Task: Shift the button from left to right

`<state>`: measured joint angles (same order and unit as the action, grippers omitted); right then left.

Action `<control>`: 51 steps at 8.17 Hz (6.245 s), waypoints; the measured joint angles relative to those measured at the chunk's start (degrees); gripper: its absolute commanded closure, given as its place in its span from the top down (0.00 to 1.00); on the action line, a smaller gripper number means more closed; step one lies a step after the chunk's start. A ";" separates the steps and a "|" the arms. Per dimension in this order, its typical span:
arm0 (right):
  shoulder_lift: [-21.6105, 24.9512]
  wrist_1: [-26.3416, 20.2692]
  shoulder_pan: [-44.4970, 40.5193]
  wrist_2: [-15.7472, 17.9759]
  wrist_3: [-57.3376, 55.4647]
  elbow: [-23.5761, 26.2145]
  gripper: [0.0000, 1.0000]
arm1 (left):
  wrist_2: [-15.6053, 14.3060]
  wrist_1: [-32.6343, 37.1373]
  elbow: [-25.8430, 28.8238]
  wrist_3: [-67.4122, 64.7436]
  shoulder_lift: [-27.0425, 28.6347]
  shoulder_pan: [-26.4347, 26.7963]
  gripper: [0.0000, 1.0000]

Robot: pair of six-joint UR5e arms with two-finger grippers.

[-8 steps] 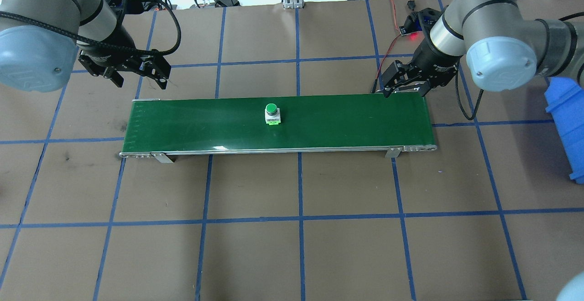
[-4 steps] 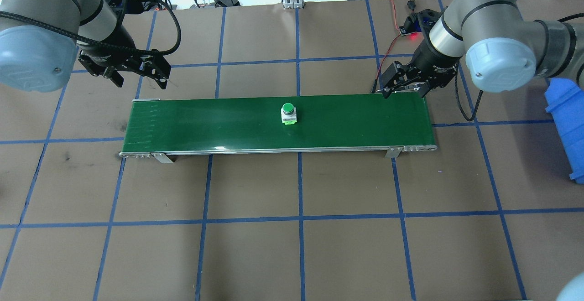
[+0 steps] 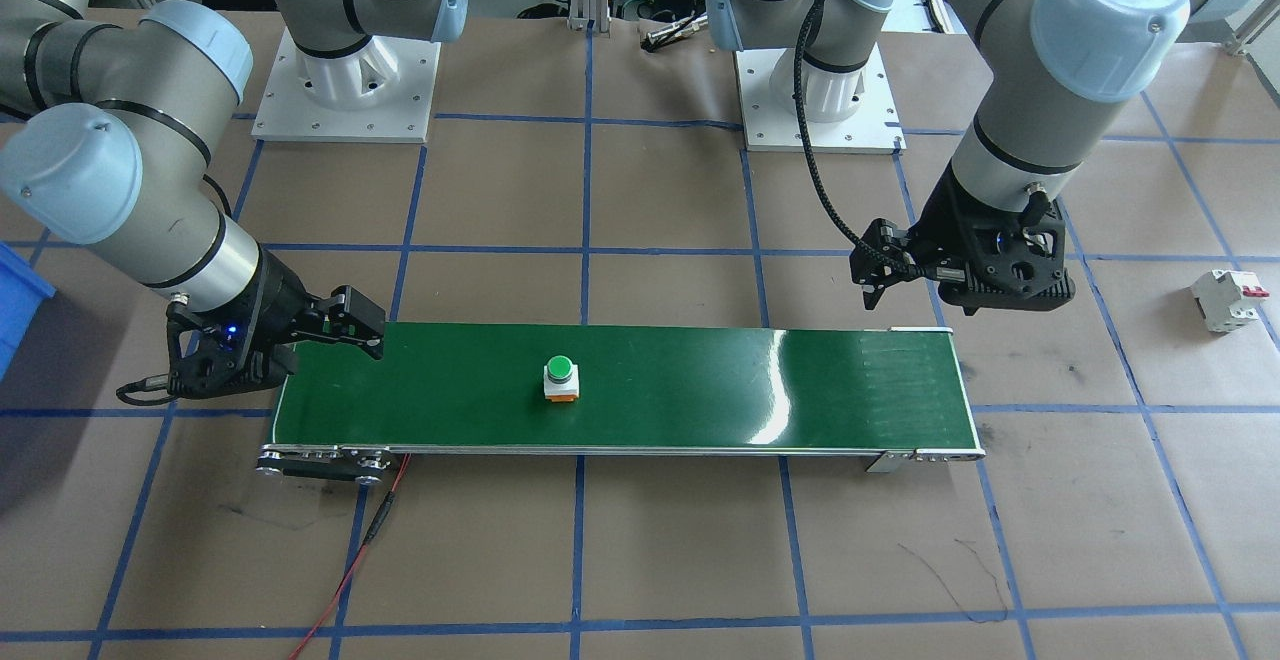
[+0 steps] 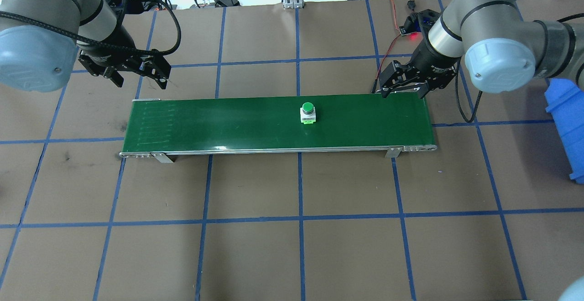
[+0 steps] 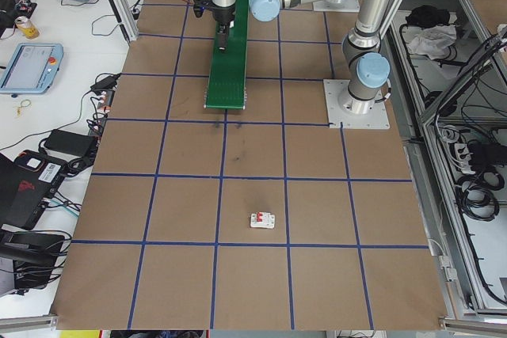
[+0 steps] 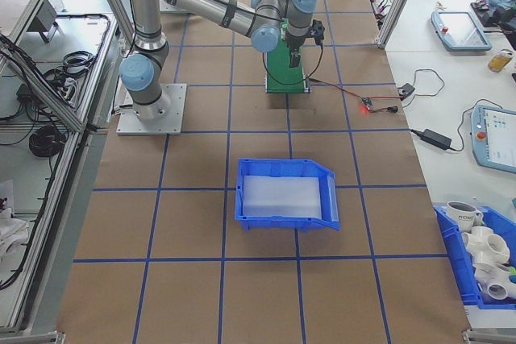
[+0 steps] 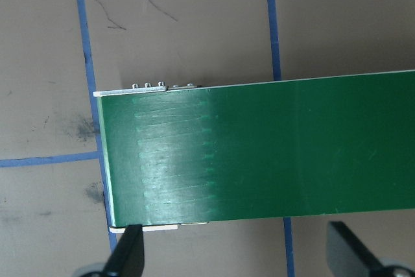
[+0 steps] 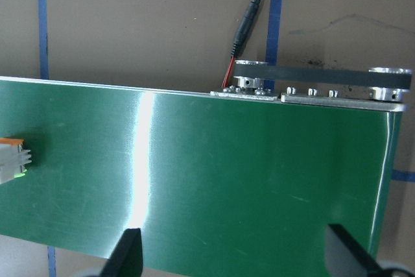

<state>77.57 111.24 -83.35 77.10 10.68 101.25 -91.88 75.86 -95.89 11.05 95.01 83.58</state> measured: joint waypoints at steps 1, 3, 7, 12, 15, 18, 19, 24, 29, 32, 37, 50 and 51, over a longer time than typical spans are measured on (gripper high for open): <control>0.06 -0.03 -0.14 -0.01 -0.75 0.00 0.99 | 0.00 0.00 0.00 -0.02 0.00 0.00 1.00; 0.10 0.15 -1.10 -0.02 -2.60 0.00 1.00 | 0.03 -0.01 0.00 -0.03 0.00 0.00 1.00; -0.35 3.34 -5.71 0.01 -9.61 0.01 1.00 | 0.03 0.00 0.03 -0.06 0.00 0.00 1.00; -4.15 7.02 -9.56 3.16 -13.54 0.07 0.59 | 0.05 -0.01 0.04 -0.07 0.01 0.00 1.00; -6.30 6.42 -9.57 7.46 -11.87 0.09 0.11 | 0.11 -0.01 0.06 -0.07 0.15 0.00 1.00; -6.26 4.81 -9.13 8.94 -9.27 -0.77 0.07 | 0.09 -0.01 0.20 -0.03 0.17 0.03 1.00; -5.94 4.28 -8.15 11.01 -7.54 -2.15 0.07 | 0.11 -0.01 0.11 -0.02 0.18 0.03 1.00; -2.96 -3.65 9.81 15.04 26.80 -10.02 0.06 | 0.21 -0.01 0.11 -0.03 0.32 0.17 1.00; -3.31 2.02 32.78 16.59 77.24 -10.26 0.07 | 0.03 -0.01 0.11 0.02 0.26 0.01 1.00; -9.22 8.14 42.86 10.23 94.12 -10.20 0.09 | 0.03 -0.05 0.27 0.02 0.10 0.00 1.00; -17.36 14.52 44.30 9.98 101.33 -8.99 1.00 | 0.03 -0.01 0.06 -0.06 -0.12 0.00 1.00; 16.54 -23.16 28.09 14.69 49.72 -9.59 1.00 | 2.37 1.23 0.13 -1.00 -3.81 0.57 1.00; 17.55 -25.24 23.28 14.99 42.27 -9.63 1.00 | 2.63 1.74 0.01 -1.02 -4.73 0.59 1.00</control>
<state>95.12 86.00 -60.07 92.09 52.94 91.61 -89.25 77.59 -95.88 10.03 90.28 84.17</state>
